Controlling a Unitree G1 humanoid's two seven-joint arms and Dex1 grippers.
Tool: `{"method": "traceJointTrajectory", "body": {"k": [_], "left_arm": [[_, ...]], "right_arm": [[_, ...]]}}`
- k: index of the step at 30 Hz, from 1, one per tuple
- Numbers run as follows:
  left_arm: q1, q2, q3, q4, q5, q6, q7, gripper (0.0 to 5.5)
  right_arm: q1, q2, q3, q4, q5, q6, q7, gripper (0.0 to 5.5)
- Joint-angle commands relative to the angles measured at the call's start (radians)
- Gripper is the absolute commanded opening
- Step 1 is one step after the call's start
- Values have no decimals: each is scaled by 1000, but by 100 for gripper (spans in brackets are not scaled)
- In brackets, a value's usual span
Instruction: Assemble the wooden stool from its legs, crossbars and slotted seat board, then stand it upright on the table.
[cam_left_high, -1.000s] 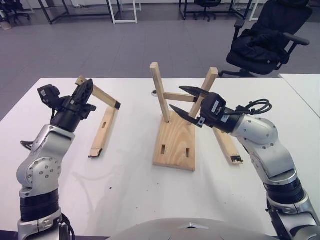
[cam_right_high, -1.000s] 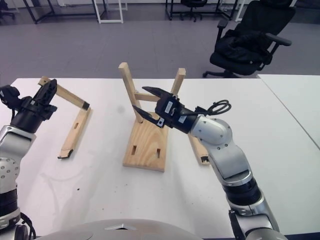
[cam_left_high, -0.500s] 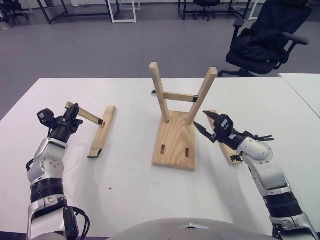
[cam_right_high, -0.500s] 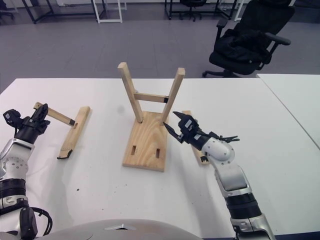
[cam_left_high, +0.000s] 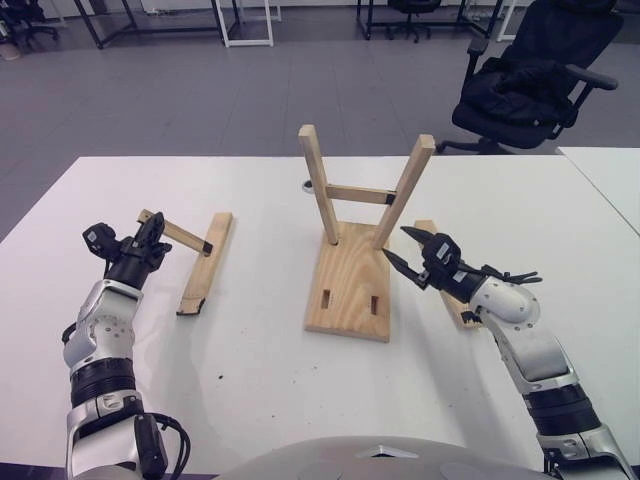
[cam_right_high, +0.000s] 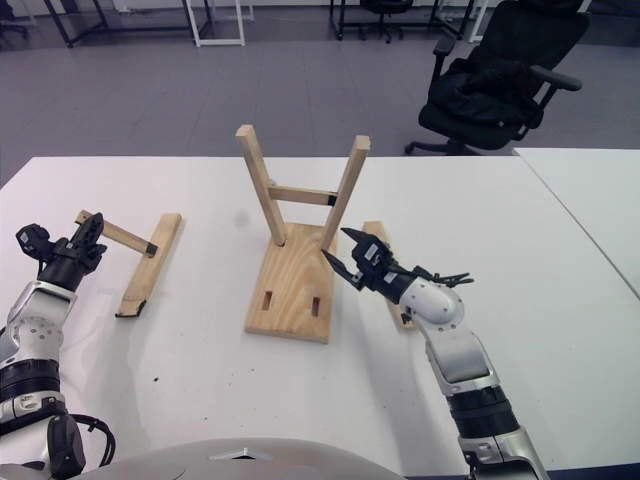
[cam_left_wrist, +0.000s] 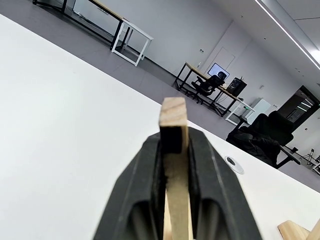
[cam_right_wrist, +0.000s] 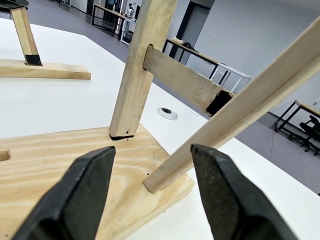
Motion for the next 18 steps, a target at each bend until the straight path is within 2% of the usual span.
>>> {"method": "traceJointTrajectory", "body": {"k": [1,9,15,18], "left_arm": [[47,14,-21,-65,75,25,35,40],[133,51,-77,-196,200,135,163,40],[158,18,-220,-109,354,44,144,40],[218,-27,-245,-59,382,-21,142,40]], "right_arm": [[-8,-1,2,2,-20,-11,1,281],[-26,9,22,23,-50,-32,8,281],[-15,4,28,17,-80,-54,1,281],[-23,-6,42,40,-110,-81,12,281]]}}
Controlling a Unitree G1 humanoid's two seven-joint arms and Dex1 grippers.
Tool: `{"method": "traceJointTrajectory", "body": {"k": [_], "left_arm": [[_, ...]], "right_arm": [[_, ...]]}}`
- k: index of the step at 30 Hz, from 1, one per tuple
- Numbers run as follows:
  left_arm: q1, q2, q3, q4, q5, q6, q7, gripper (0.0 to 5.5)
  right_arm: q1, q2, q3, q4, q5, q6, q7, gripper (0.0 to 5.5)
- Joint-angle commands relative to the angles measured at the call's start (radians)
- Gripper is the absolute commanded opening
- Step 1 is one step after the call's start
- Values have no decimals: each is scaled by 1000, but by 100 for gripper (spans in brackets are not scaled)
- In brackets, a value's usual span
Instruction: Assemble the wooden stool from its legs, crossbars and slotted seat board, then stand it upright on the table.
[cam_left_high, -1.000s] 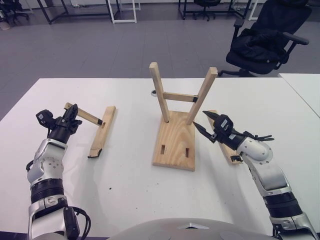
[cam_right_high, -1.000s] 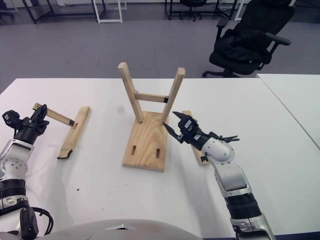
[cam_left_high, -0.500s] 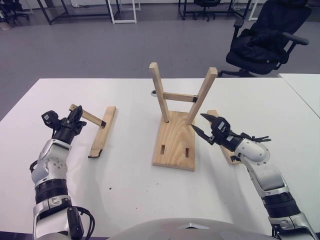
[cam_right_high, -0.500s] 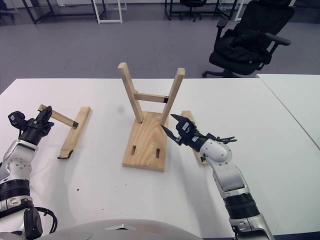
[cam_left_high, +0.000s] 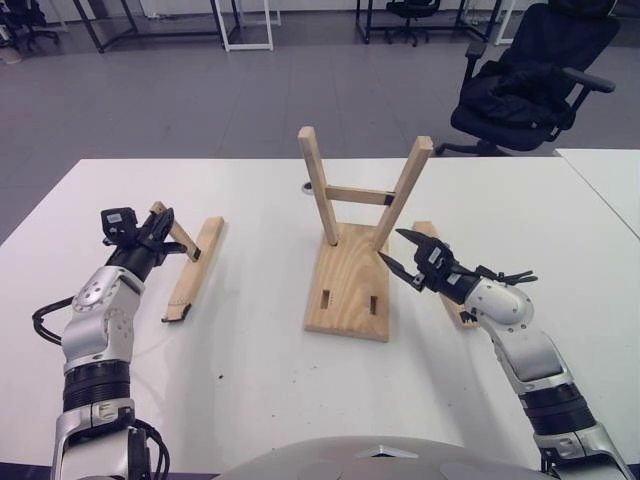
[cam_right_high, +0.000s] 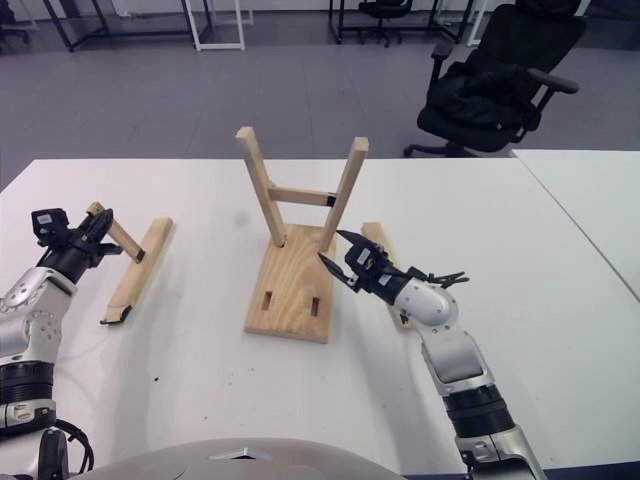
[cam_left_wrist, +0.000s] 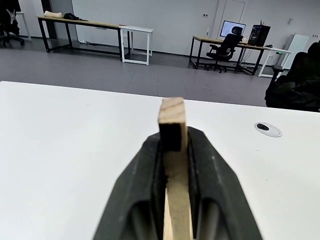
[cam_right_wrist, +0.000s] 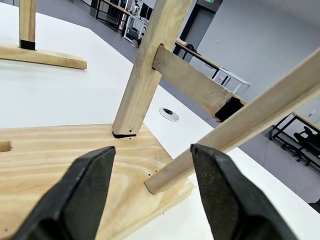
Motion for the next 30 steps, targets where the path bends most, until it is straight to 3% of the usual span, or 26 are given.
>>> {"method": "traceJointTrajectory", "body": {"k": [1,6,15,16,23,30], "left_arm": [[157,-89,-71,161,91,2,5,40],[163,-87,-83,240,101,-62,-16,40],[81,12,-41,25,60,-29,-1,40],[78,16,-34,10,55,-23,0,77],[142,19,8,-80,35,67,-10,185],[252,56,-27,-255,44,354,-9,296]], "right_arm": [[-21,-14,19,31,-37,-35,11,281],[-21,-10,29,35,-51,-48,17,281],[-38,-3,32,48,-59,-56,14,281],[-40,-3,29,51,-60,-56,12,281],[-53,3,19,60,-55,-46,9,281],[-50,-20,19,90,-93,-52,10,281]]}}
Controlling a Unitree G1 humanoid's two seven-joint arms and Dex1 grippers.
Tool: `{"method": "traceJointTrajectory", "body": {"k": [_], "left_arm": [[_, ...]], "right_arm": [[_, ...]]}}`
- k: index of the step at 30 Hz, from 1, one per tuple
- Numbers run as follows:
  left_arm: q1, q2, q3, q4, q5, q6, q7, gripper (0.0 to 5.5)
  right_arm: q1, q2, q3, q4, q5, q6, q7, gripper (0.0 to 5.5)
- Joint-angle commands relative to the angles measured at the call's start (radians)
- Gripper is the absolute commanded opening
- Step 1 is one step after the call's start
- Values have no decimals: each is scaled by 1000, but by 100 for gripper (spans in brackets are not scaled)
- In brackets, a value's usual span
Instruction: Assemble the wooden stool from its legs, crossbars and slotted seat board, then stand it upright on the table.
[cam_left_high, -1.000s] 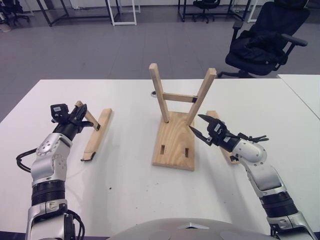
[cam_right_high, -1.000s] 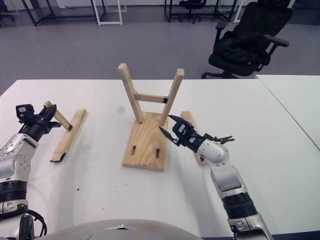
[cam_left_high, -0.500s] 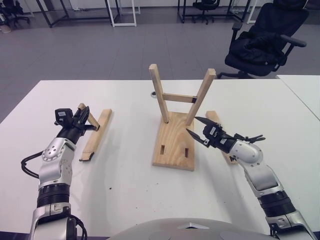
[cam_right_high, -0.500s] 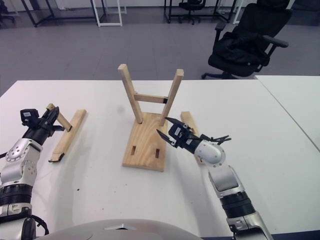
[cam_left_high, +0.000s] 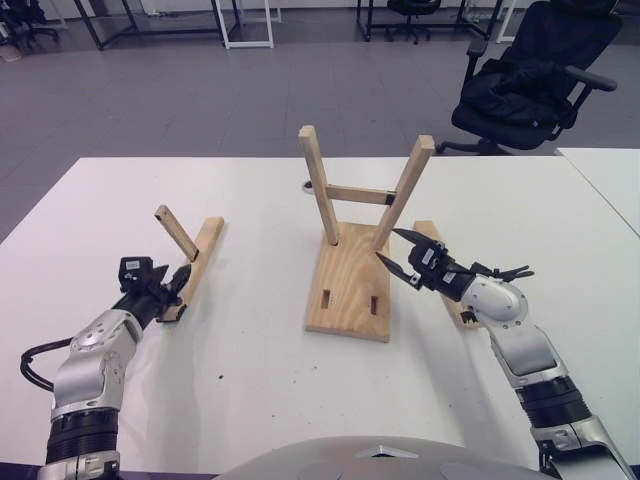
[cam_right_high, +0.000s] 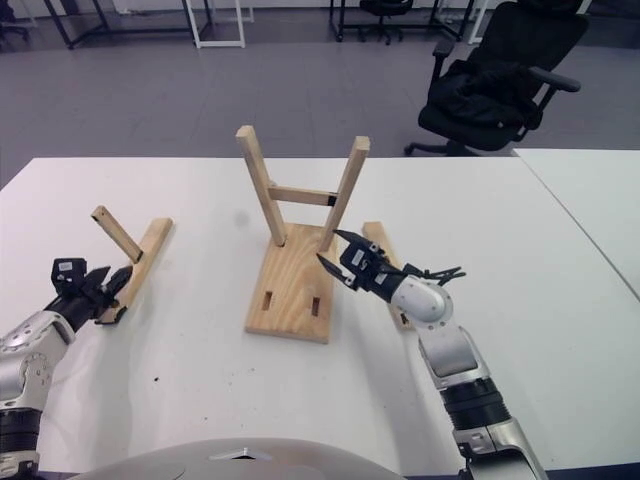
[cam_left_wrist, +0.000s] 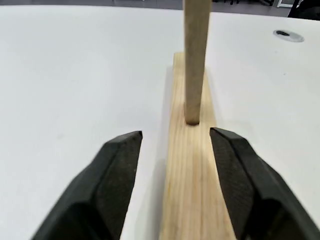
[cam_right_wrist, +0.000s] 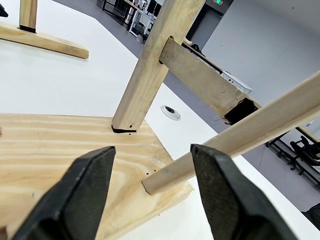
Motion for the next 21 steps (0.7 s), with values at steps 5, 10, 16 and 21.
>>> {"method": "traceJointTrajectory", "body": {"k": [5,10,16,21], "left_arm": [[2,26,-39,-55,39,142,1,382],[8,39,-59,-6,115,91,3,353],[4,20,-51,32,128,34,-7,264],[-2,-6,-25,31,97,-8,-32,202]], "right_arm": [[0,-12,25,14,-42,-7,0,281],[1,-14,32,21,-60,-13,-6,281],[-4,-9,32,22,-52,3,-6,281],[-52,31,-62,-9,79,171,-19,281]]}}
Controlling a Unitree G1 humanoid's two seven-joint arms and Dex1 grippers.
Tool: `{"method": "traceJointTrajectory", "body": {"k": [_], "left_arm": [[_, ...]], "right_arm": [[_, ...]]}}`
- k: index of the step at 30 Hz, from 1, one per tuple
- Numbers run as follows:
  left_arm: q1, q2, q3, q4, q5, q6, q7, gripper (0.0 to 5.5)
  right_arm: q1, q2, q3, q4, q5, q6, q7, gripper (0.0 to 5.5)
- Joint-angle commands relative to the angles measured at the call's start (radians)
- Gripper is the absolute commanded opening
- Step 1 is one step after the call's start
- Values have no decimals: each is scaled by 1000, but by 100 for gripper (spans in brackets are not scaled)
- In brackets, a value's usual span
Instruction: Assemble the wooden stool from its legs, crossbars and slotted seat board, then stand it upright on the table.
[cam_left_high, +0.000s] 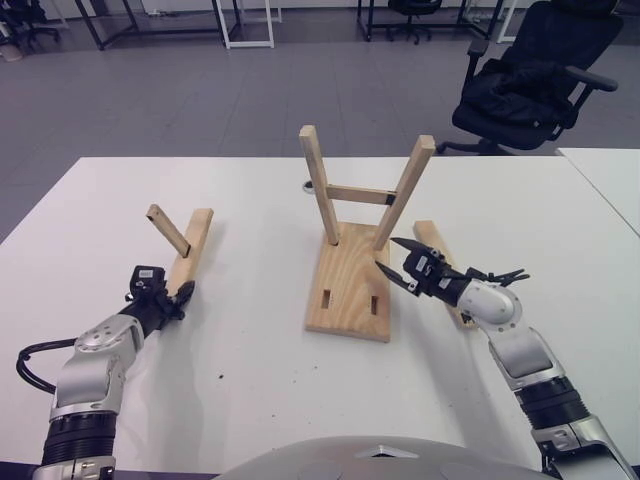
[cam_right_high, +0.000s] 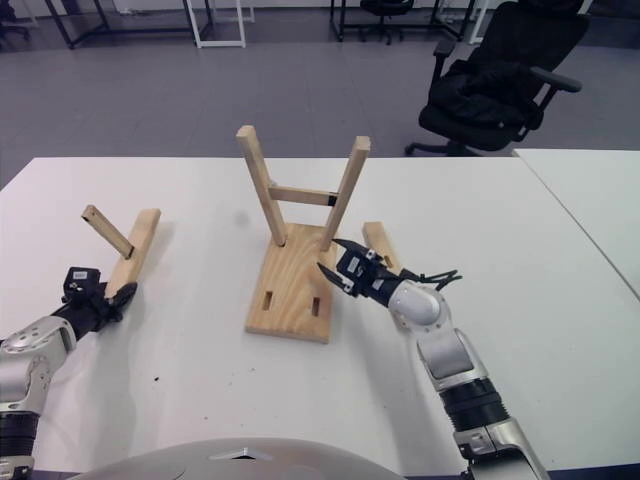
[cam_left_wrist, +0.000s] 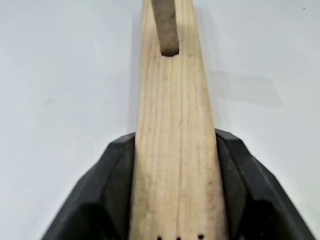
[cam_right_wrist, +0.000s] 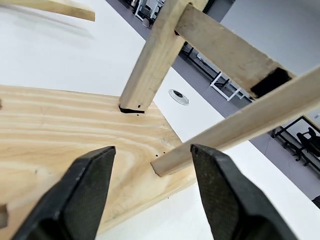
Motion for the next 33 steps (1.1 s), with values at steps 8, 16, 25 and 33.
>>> {"method": "traceJointTrajectory", "body": {"k": [8,16,25,33], "left_arm": [[-56,-7,143,-280,-241,-131,-177,202],[-288,63,-41,-575,-301,-16,-183,202],[-281,83,-193,-601,-215,-21,-235,202],[-268,92,-209,-610,-191,-17,-254,202]], "right_arm": [[-369,44,-399,-172,649,562,-50,281],[-627,299,-372,-280,1035,859,-416,350],[-614,402,-435,-282,1332,881,-716,256],[-573,393,-413,-316,1403,853,-784,124]]}}
